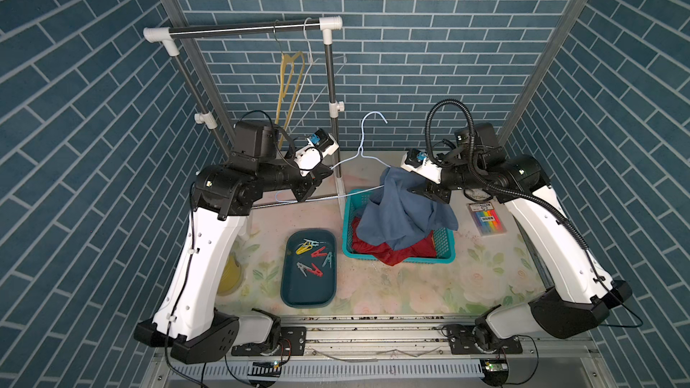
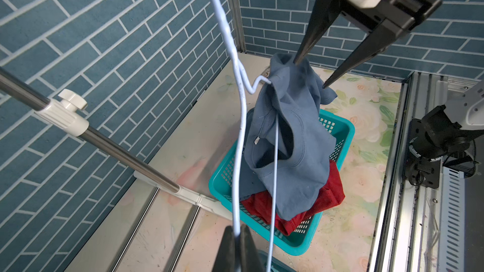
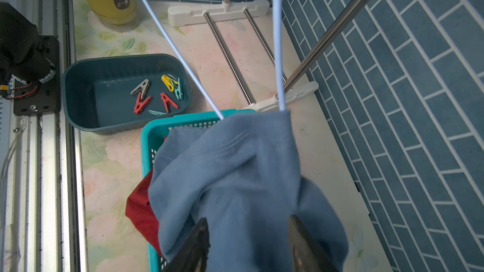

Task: Remove the clothespins securing t-shirts to the hanger
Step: Remove the T-shirt from the hanger.

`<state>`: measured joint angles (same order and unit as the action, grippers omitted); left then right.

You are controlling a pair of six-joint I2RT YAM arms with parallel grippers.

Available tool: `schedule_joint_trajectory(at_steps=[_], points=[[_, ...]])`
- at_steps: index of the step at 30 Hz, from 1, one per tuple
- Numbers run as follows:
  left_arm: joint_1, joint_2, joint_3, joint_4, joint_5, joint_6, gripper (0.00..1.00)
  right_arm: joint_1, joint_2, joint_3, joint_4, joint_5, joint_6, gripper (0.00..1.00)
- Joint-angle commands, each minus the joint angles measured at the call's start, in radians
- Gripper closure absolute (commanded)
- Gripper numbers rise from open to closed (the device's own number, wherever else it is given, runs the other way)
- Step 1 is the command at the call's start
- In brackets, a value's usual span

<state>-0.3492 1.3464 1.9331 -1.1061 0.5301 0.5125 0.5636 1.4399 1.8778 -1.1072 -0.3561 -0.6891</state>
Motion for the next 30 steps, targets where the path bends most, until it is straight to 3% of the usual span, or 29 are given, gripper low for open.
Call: schedule_joint_trajectory(at_steps=[1, 10, 14, 19, 24, 30], points=[[0.002, 0.007, -0.001, -0.029, -0.027, -0.003, 1.0, -0.002, -0.034, -0.029, -0.104, 0.033, 0.059, 0.49], [0.0, 0.061, 0.027, -0.131, -0.1, 0.03, 1.0, -0.015, -0.154, -0.149, -0.076, 0.057, 0.076, 0.48], [-0.017, 0.09, 0.02, -0.186, -0.111, 0.035, 1.0, -0.017, -0.193, -0.185, -0.021, 0.146, 0.067, 0.48], [-0.072, 0.136, 0.059, -0.301, -0.214, 0.05, 1.0, -0.021, -0.215, -0.216, 0.027, 0.235, 0.052, 0.48], [-0.075, 0.153, 0.145, -0.393, -0.206, 0.056, 1.0, -0.023, -0.215, -0.23, 0.038, 0.239, 0.055, 0.48], [-0.076, 0.097, 0.207, -0.438, -0.282, 0.066, 1.0, -0.022, -0.223, -0.241, 0.055, 0.203, 0.072, 0.48]])
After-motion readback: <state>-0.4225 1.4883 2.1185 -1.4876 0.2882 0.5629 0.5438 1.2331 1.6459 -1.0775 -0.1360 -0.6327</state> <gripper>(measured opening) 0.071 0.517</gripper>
